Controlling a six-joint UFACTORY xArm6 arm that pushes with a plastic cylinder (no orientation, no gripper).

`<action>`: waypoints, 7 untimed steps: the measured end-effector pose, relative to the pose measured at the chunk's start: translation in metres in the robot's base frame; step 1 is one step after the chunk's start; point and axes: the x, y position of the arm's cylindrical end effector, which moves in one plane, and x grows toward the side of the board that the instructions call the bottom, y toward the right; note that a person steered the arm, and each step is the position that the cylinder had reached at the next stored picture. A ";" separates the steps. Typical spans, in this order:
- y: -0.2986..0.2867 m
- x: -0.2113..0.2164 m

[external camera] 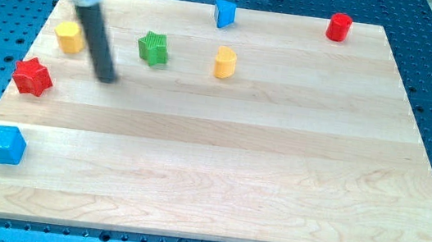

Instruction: Move the heart vertically below the red circle

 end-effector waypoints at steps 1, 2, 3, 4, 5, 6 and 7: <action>0.075 -0.046; 0.148 -0.061; 0.217 -0.016; 0.277 0.019; 0.225 0.005; 0.238 0.033; 0.244 0.036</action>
